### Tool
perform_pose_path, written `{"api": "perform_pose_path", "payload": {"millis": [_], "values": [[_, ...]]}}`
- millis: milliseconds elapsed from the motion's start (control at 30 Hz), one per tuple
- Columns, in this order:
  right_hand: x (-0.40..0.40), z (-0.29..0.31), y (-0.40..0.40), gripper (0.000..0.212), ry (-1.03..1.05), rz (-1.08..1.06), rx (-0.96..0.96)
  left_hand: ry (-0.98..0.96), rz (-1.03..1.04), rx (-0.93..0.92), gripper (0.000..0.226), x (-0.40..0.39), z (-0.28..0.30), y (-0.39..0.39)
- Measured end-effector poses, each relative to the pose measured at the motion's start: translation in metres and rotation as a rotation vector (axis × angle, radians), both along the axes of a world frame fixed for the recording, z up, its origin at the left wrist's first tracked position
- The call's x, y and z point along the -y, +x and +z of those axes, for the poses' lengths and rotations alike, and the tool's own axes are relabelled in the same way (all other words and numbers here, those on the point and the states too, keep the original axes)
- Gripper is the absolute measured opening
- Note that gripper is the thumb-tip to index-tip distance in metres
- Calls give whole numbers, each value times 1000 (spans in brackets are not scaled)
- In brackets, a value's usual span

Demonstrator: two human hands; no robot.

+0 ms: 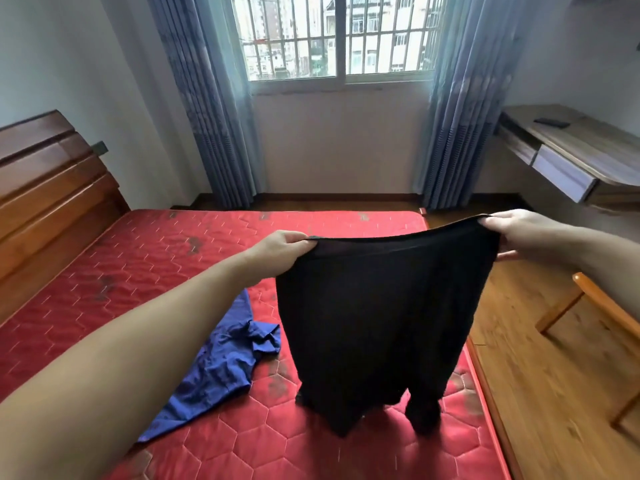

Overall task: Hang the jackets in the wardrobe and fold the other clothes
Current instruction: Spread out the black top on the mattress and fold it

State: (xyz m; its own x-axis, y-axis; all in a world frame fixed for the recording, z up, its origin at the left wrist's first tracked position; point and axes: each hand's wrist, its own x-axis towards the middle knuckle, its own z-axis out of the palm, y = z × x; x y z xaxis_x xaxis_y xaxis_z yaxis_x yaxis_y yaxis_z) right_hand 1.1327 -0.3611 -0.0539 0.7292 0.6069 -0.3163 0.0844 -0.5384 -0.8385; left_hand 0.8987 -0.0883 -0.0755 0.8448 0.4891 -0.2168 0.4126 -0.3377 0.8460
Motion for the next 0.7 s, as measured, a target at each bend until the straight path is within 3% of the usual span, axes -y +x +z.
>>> {"api": "perform_pose_path", "payload": {"millis": [100, 200, 267, 333, 400, 467, 600, 700], "values": [[-6, -8, -2, 32, 32, -44, 101, 15, -56, -43, 27, -7, -3, 5], [-9, -12, -1, 31, -2, 63, 88, 30, -232, -204, 28, -15, -8, 6], [-8, -17, 4, 27, -188, 251, 87, -25, -370, -364, 19, -21, -17, 4], [-11, -32, 8, 30, -403, 425, 116, -82, -473, -521, 24, -27, -34, 5], [-17, -60, 14, 30, -596, 534, 184, 69, -569, -681, 28, -33, -59, 12], [-24, -93, 21, 21, -775, 597, 285, 348, -618, -773, 15, -39, -87, 23], [-45, -141, 38, 20, -986, 640, 294, 562, -479, -733, 17, -53, -135, 46], [-73, -138, 66, 21, -980, 457, 574, 553, -193, -524, 17, -75, -141, 78]]}}
